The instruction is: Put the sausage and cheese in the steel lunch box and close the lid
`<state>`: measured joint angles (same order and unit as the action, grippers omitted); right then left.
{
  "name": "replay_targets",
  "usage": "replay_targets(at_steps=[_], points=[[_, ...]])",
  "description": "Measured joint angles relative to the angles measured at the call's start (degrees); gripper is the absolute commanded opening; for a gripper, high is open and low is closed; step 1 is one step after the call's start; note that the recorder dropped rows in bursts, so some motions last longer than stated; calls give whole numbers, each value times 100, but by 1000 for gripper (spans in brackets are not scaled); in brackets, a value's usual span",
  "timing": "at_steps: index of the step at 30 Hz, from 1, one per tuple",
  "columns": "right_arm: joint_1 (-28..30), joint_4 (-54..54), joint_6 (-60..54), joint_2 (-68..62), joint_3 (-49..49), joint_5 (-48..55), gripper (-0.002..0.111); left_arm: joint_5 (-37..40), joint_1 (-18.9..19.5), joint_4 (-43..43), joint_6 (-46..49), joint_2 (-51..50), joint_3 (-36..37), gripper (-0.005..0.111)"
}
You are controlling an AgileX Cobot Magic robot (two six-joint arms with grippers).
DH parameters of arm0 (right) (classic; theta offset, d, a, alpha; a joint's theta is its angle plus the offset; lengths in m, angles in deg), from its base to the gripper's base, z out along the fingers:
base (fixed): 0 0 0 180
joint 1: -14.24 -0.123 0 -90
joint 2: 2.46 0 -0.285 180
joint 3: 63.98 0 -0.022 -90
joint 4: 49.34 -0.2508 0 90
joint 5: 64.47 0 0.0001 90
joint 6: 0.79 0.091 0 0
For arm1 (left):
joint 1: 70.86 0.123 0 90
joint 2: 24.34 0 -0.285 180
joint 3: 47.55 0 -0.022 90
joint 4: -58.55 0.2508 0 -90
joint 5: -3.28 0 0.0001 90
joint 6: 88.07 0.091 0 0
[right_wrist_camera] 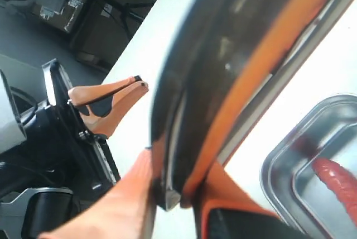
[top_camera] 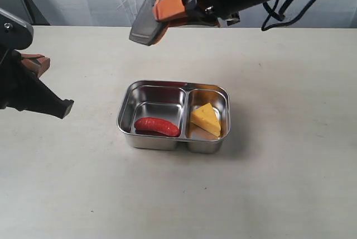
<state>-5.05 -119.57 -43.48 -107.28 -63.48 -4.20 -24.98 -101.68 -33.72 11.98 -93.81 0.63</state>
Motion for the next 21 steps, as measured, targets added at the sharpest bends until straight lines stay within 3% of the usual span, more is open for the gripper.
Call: replay_targets(at_steps=[9,21], points=[[-1029,289,-11,378,505,-827,-1,0,0,0,0,0,0,0],[-1219,1060,-23,1120,1475,-2125,-1,0,0,0,0,0,0,0]])
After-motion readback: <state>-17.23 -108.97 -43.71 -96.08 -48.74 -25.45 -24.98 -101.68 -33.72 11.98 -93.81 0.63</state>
